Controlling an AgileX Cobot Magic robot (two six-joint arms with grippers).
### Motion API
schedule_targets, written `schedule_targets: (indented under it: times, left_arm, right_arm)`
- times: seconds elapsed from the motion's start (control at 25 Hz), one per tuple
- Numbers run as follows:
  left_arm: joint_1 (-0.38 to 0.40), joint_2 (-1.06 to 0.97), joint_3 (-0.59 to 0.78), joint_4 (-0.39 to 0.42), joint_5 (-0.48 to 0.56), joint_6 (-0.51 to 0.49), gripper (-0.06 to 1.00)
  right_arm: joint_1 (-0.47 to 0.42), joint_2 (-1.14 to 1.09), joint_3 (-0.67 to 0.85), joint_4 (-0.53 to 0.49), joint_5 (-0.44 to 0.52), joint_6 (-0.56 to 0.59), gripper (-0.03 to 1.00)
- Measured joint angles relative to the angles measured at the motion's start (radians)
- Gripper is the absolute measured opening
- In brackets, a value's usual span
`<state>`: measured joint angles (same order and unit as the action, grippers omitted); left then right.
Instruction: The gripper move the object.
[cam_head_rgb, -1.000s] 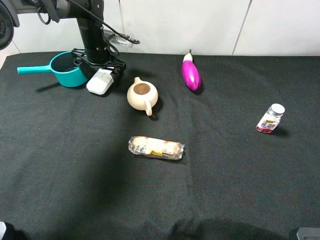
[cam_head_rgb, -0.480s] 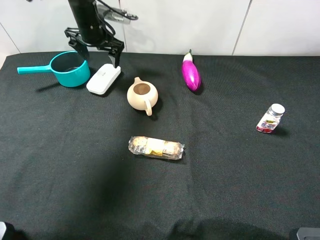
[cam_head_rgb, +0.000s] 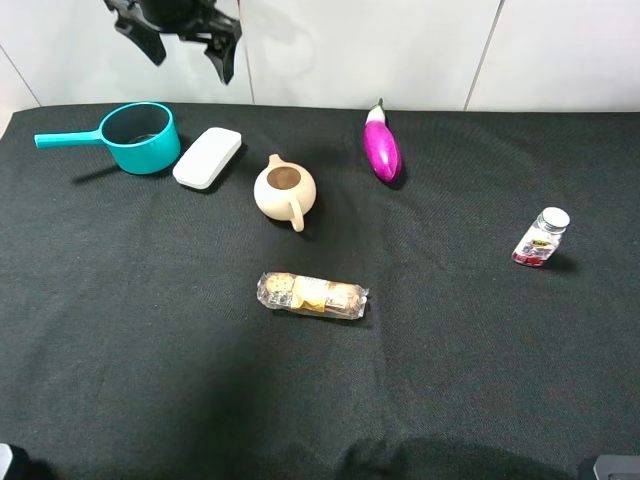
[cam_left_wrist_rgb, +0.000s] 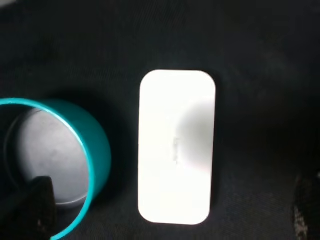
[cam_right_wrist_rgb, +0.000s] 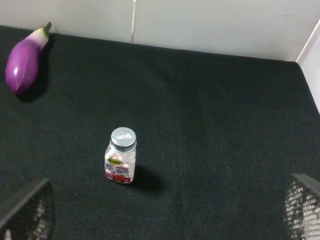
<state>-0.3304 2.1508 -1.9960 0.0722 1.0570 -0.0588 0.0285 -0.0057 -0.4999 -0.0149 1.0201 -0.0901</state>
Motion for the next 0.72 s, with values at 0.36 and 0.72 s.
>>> schedule_targets:
  times: [0.36, 0.72]
  left_arm:
    - [-0.001, -0.220, 0.166, 0.024, -0.067, 0.000, 0.99]
    - [0.017, -0.524, 0.548, 0.080, -0.173, 0.003, 0.99]
  right_arm:
    - [0.000, 0.000, 0.000, 0.001, 0.000, 0.000, 0.69]
    - [0.000, 0.000, 0.000, 0.001, 0.000, 0.000, 0.69]
